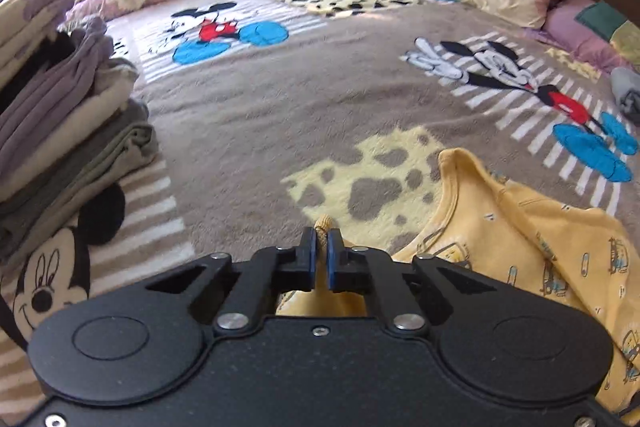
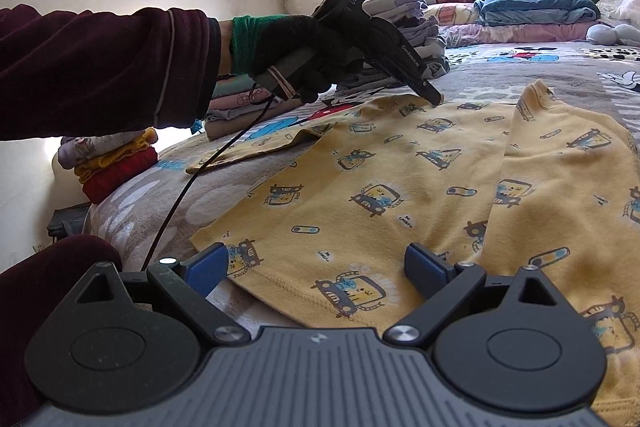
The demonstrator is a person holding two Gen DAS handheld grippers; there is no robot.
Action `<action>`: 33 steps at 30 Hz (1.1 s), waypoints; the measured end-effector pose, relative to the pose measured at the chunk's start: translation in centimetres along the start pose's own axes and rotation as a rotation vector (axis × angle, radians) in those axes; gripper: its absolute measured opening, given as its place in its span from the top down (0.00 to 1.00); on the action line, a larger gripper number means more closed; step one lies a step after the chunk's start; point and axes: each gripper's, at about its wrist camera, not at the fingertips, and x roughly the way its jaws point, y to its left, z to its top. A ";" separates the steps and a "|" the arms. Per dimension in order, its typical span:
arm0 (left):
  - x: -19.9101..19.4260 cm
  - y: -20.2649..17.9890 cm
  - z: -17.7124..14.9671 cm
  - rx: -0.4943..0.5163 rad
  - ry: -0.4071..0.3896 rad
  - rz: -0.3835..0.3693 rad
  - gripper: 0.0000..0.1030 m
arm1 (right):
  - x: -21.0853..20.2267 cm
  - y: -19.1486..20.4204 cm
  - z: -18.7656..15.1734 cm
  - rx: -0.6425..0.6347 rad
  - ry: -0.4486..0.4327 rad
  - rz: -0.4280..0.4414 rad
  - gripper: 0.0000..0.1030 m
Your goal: Fold clothes
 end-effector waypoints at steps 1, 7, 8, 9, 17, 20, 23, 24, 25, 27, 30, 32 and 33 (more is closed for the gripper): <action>0.2 0.0 -0.2 0.005 0.002 0.016 0.96 | 0.0 0.0 0.0 0.001 0.000 0.002 0.08; -0.7 1.0 -0.9 -0.072 -0.014 0.144 0.80 | 0.1 0.2 0.0 0.003 0.001 0.004 0.08; -1.8 1.6 -1.2 -0.119 -0.040 0.168 0.78 | 0.1 0.2 0.0 0.002 0.002 0.002 0.08; -3.1 2.4 -1.7 -0.181 -0.061 0.192 0.76 | 0.1 0.3 0.0 0.001 0.002 0.001 0.08; -15.2 9.5 -13.1 -0.768 -0.166 0.353 0.76 | 0.1 0.4 0.0 -0.008 0.004 -0.007 0.08; -18.8 11.6 -17.8 -0.871 -0.138 0.403 0.76 | 0.1 0.4 -0.1 -0.013 0.003 -0.012 0.08; -21.3 12.4 -21.2 -0.920 -0.107 0.419 0.76 | 0.1 0.5 -0.1 -0.019 0.001 -0.015 0.08; -21.9 12.4 -22.3 -0.943 -0.108 0.414 0.76 | 0.1 0.4 -0.1 -0.019 0.000 -0.014 0.08; -22.5 12.3 -23.3 -0.964 -0.109 0.401 0.76 | 0.1 0.4 -0.1 -0.018 -0.002 -0.013 0.08; -22.8 11.5 -24.7 -0.984 -0.102 0.377 0.70 | 0.1 0.4 -0.2 -0.020 -0.003 -0.014 0.08; -22.3 10.2 -26.1 -1.011 -0.112 0.358 0.69 | 0.1 0.5 -0.2 -0.024 -0.004 -0.017 0.08; -22.0 9.2 -26.0 -0.979 -0.131 0.387 0.78 | 0.0 0.6 -0.3 -0.027 -0.007 -0.019 0.08; -21.9 8.9 -25.7 -0.956 -0.133 0.398 0.94 | 0.0 0.6 -0.3 -0.029 -0.008 -0.020 0.08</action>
